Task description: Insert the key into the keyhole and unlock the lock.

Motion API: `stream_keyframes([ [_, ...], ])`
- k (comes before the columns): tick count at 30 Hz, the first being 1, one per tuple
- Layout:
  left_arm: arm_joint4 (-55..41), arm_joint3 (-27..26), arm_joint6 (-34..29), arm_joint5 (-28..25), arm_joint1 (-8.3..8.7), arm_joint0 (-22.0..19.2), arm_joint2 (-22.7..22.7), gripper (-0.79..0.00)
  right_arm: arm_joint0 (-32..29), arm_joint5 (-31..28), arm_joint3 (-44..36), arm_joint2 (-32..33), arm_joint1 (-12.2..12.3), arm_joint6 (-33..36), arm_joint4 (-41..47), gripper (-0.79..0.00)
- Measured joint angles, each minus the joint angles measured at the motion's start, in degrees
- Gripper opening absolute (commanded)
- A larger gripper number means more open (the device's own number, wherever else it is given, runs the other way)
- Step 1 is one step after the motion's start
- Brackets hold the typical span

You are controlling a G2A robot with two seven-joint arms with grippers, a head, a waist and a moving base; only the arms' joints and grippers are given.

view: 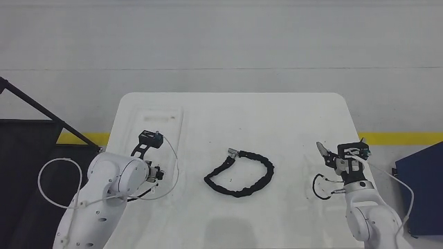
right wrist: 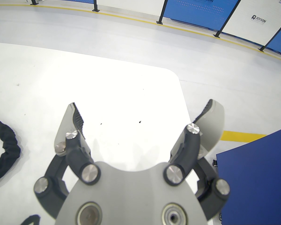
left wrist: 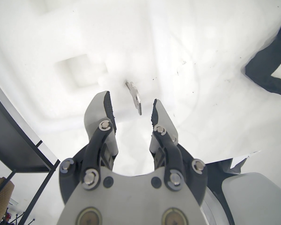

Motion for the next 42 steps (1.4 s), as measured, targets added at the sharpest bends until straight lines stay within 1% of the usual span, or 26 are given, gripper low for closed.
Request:
stream_keyframes([
  [7,0.40,1.29,1.06,0.05,-0.12,-1.14,0.96,-0.422,0.00,0.00,0.00,0.00,0.00,0.00,0.00,0.000],
  [11,0.40,1.66,2.09,-0.28,-0.18,-1.45,1.48,-0.489,0.00,0.00,0.00,0.00,0.00,0.00,0.00,0.000],
  [14,0.69,1.88,2.12,-0.10,-0.20,-1.60,1.72,-0.520,0.00,0.00,0.00,0.00,0.00,0.00,0.00,0.000],
  [15,0.78,1.92,2.06,0.00,-0.21,-1.64,1.78,-0.554,0.00,0.00,0.00,0.00,0.00,0.00,0.00,0.000],
  [18,0.98,2.00,1.71,0.14,-0.22,-1.73,1.93,-0.582,0.00,0.00,0.00,0.00,0.00,0.00,0.00,0.000],
  [19,0.98,1.99,1.56,0.18,-0.22,-1.76,1.92,-0.603,0.00,0.00,0.00,0.00,0.00,0.00,0.00,0.000],
  [21,0.94,1.86,1.34,0.25,-0.21,-1.89,1.76,-0.677,0.00,0.00,0.00,0.00,0.00,0.00,0.00,0.000],
  [22,0.91,1.83,1.31,0.25,-0.20,-1.94,1.68,-0.785,0.00,0.00,0.00,0.00,0.00,0.00,0.00,0.000],
  [27,2.37,1.07,-0.01,0.58,-0.06,-1.99,1.09,-0.785,0.00,0.00,0.00,0.00,0.00,0.00,0.00,0.000],
  [31,0.55,-0.96,-0.27,1.73,0.21,-1.29,-1.09,-0.785,0.00,0.00,0.00,0.00,0.00,0.00,0.00,0.000],
  [37,-3.62,-5.44,-0.24,1.05,1.57,1.34,-6.83,-0.785,0.00,0.00,0.00,0.00,0.00,0.00,0.00,0.000],
  [40,-7.47,-8.10,-0.24,0.20,2.49,3.08,-10.59,-0.785,0.00,0.00,0.00,0.00,0.00,0.00,0.00,0.000],
  [42,-11.77,-9.81,-0.24,-1.25,3.18,4.62,-13.50,-0.785,0.00,0.00,0.00,0.00,0.00,0.00,0.00,0.000],
])
